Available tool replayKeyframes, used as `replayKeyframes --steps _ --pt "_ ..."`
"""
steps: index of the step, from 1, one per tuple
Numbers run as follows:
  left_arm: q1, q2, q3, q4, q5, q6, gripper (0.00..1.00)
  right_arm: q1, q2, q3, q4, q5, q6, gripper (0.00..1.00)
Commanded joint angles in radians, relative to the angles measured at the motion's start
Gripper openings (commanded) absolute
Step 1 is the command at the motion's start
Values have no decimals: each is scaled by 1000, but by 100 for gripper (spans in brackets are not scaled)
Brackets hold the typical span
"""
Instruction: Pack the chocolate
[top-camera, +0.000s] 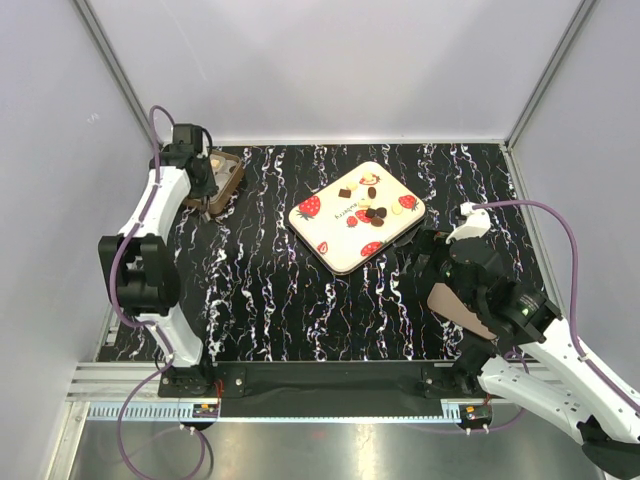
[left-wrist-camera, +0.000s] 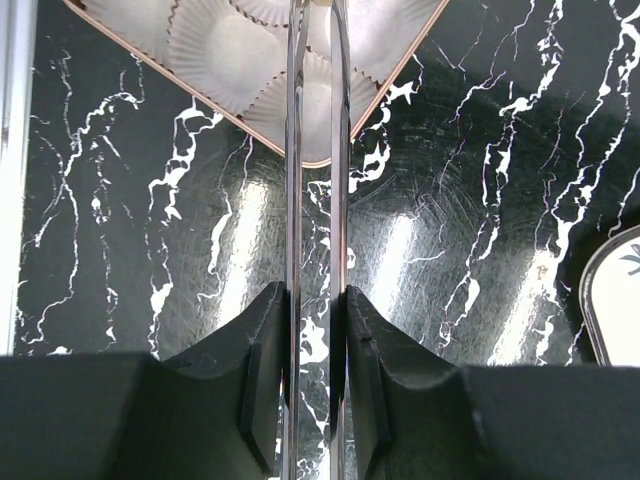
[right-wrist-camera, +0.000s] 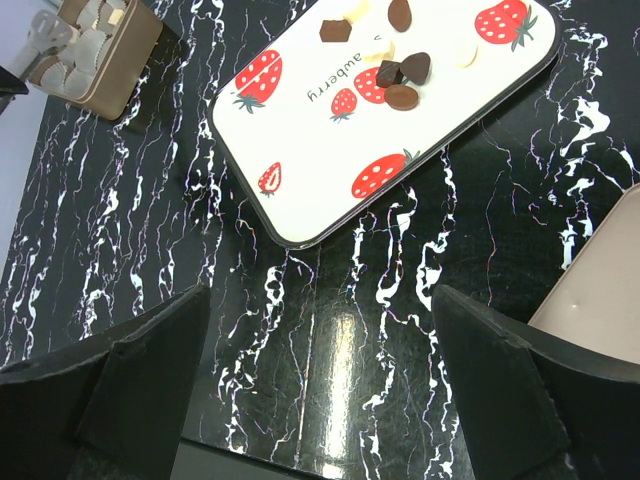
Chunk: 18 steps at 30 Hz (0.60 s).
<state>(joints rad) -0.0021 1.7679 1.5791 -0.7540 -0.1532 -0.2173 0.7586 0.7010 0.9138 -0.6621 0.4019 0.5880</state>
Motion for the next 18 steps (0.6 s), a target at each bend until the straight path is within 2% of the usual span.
replayKeyframes --steps 1,18 --pt "24 11 24 55 1 1 30 1 -9 7 29 20 1 100" --pt "47 111 73 79 -16 36 32 2 -1 -3 36 32 -13 100"
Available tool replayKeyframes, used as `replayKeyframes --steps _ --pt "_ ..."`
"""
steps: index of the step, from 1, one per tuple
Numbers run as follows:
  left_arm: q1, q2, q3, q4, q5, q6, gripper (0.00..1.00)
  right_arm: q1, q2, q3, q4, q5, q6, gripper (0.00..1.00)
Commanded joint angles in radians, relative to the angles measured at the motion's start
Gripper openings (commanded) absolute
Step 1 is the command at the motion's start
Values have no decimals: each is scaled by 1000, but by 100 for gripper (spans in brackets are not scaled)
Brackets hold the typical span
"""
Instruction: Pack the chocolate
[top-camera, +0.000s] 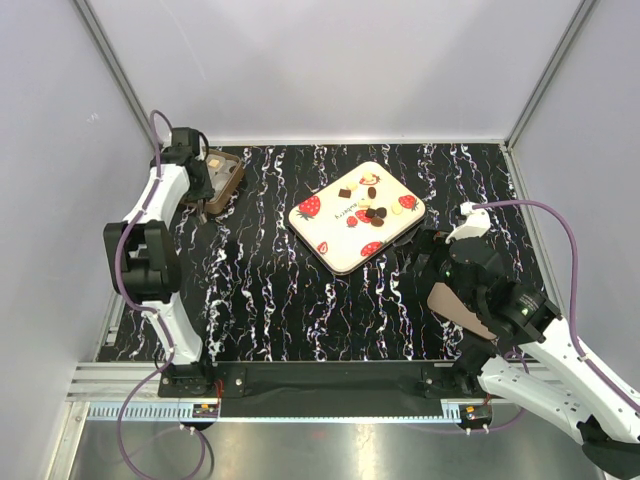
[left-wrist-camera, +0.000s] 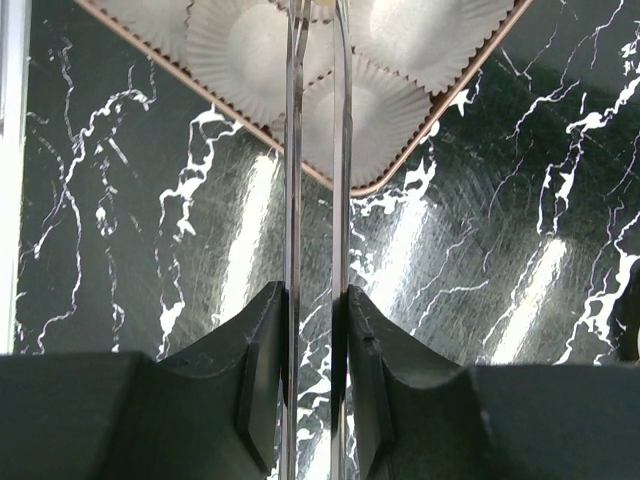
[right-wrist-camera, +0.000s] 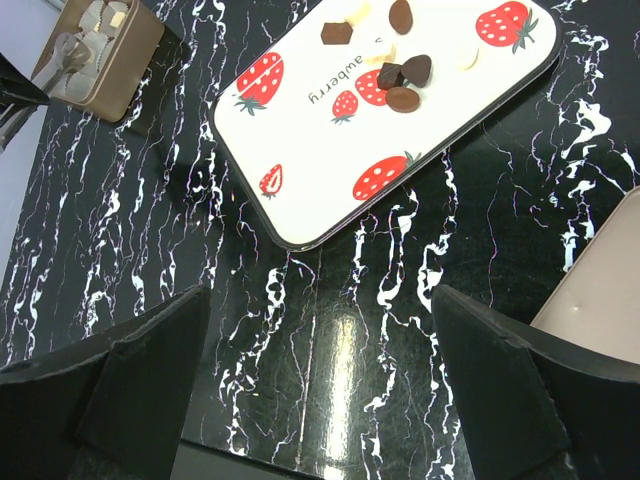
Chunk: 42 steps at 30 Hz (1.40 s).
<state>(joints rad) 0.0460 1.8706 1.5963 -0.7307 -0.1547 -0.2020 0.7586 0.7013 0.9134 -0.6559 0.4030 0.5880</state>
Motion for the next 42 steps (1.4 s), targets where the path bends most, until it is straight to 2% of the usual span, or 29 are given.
replayKeyframes --steps 1,7,11,17,25,31,34,42 --pt "-1 16 63 56 -17 23 32 1 -3 -2 29 36 -13 100" --pt "0 48 102 33 -49 35 34 1 -14 1 19 56 -20 100" --pt "0 36 100 40 -45 27 43 1 -16 4 12 56 -19 100" --pt "0 6 103 27 -32 10 43 1 -17 27 -8 49 -4 100" --pt "-41 -174 67 2 32 9 44 1 -40 50 -54 57 18 100" --pt "-221 -324 -41 22 90 13 46 1 -42 59 -83 63 27 100" --pt "-384 -372 -105 79 125 12 46 2 -46 65 -91 63 32 100" --pt "-639 -303 -114 174 141 -60 46 1 -56 65 -103 65 42 100"
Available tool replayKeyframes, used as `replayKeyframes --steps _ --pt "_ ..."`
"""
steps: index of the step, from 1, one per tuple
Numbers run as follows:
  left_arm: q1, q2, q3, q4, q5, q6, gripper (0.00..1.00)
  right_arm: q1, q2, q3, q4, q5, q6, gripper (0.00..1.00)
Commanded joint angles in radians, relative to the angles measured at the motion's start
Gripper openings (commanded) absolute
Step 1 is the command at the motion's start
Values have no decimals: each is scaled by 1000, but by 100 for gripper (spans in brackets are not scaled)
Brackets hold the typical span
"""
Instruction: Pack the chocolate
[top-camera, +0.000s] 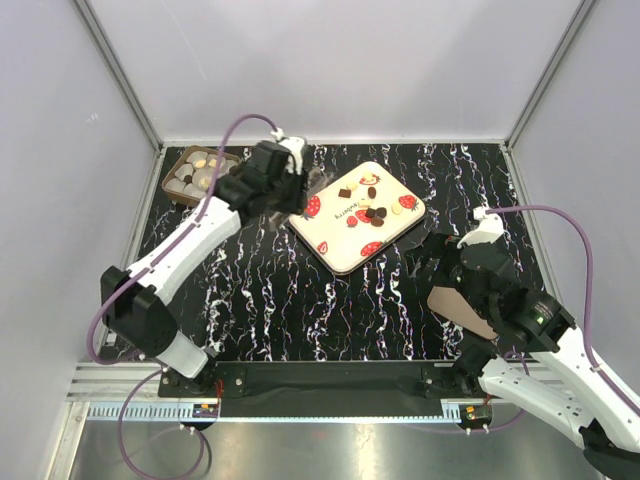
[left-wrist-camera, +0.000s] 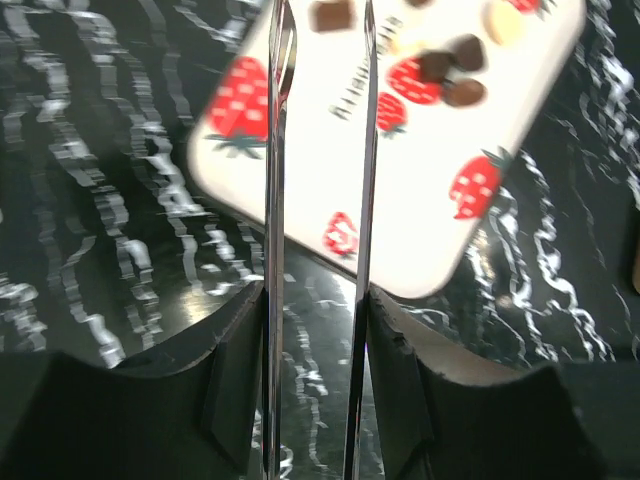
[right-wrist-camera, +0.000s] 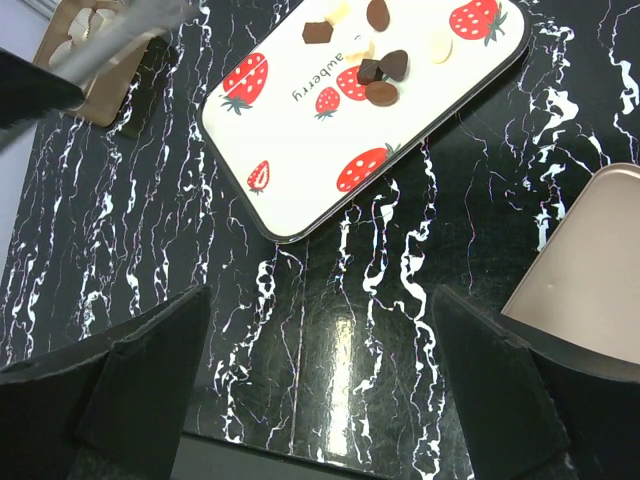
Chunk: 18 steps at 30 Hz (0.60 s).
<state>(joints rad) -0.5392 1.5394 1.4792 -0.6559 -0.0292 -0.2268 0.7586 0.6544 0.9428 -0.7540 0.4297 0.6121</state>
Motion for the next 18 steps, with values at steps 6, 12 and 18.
replayKeyframes --steps 6,12,18 --pt "-200 148 26 117 -31 -83 46 2 -24 28 -10 40 21 100" --pt "-289 243 29 145 -78 -88 48 2 -33 31 -21 47 12 100" --pt "-303 318 52 159 -89 -86 51 2 -42 24 -19 53 9 100"
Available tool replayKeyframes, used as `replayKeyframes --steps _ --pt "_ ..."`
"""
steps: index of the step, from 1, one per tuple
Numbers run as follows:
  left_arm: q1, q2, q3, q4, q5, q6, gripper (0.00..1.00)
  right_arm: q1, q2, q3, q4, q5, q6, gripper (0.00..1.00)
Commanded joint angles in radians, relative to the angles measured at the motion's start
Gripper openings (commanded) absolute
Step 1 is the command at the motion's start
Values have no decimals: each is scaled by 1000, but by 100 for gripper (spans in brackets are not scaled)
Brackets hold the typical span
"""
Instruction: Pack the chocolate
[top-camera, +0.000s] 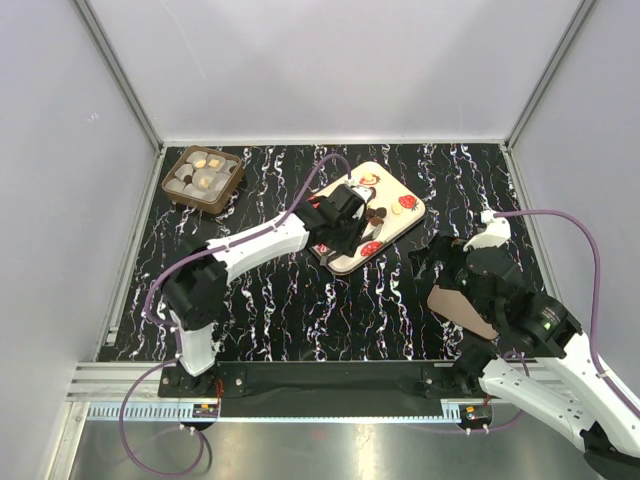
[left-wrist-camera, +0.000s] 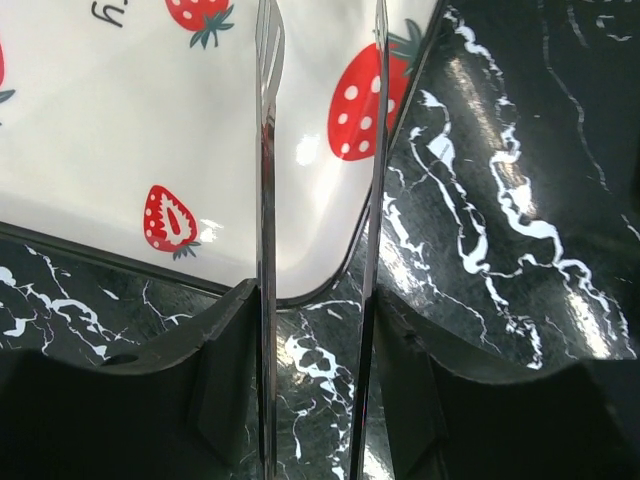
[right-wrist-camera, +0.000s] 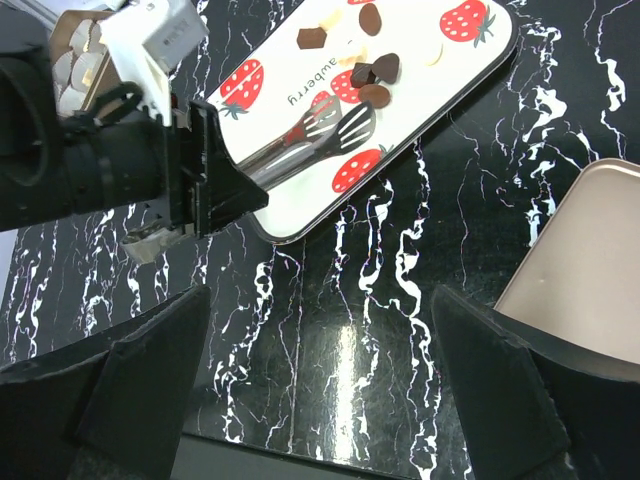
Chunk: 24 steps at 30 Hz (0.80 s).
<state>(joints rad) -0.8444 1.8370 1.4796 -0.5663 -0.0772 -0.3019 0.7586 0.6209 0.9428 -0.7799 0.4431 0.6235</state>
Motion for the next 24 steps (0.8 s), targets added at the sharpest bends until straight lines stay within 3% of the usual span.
replayKeyframes --steps 1,24 --pt "1 27 54 74 -44 -11 51 2 -7 22 8 42 -4 100" --pt "-12 162 151 57 -72 17 49 2 -4 11 31 49 -19 100"
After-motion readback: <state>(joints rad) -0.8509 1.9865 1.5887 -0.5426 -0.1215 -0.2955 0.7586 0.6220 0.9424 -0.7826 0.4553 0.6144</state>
